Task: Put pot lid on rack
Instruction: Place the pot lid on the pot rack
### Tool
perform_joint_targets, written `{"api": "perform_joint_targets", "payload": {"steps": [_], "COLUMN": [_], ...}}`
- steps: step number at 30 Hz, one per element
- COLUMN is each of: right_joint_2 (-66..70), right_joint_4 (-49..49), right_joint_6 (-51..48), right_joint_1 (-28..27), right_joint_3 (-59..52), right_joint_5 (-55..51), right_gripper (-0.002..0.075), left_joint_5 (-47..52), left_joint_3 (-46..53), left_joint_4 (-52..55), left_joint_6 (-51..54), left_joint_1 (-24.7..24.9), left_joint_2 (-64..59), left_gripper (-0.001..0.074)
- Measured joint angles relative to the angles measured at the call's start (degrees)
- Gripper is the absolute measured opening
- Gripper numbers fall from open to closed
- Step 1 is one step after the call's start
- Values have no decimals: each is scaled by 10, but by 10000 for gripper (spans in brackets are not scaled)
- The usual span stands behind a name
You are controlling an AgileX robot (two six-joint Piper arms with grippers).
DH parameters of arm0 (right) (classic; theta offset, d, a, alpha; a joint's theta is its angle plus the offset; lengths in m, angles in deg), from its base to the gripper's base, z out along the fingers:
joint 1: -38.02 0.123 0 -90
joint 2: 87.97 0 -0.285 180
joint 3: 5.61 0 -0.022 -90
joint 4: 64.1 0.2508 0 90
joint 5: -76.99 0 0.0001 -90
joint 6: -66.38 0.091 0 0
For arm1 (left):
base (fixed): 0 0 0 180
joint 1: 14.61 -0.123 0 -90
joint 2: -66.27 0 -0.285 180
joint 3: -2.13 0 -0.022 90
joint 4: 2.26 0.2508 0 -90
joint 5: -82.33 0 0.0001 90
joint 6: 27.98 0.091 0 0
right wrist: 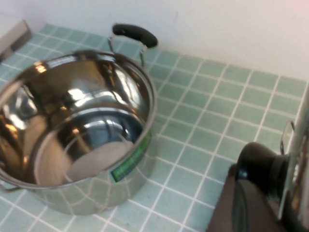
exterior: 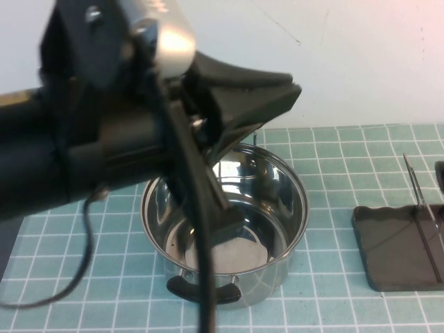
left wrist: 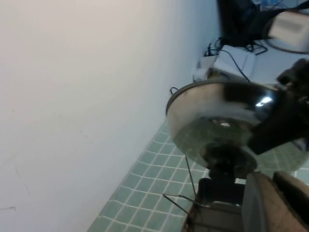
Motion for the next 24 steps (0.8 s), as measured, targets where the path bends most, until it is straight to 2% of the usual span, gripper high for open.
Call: {"api": "perform_joint_targets", "payload": {"steps": [6,13,24], "right_joint_2": [104,162,200], "right_joint_4": [13,126,137], "right_joint_6": [-22,-149,-174], "right_joint_1": [0,0,0], "right_joint_3": [0,0,0], "right_joint_5": [14,23,44], "right_gripper": [130,130,150], "left_joint_5": [65,96,108], "left_joint_3": [0,0,0], "left_joint_4": [130,281,366], "left_joint_6": [-134,-267,-327], "left_joint_1": [0,0,0], "left_joint_2": [17,17,17], "left_gripper": [2,2,1]}}
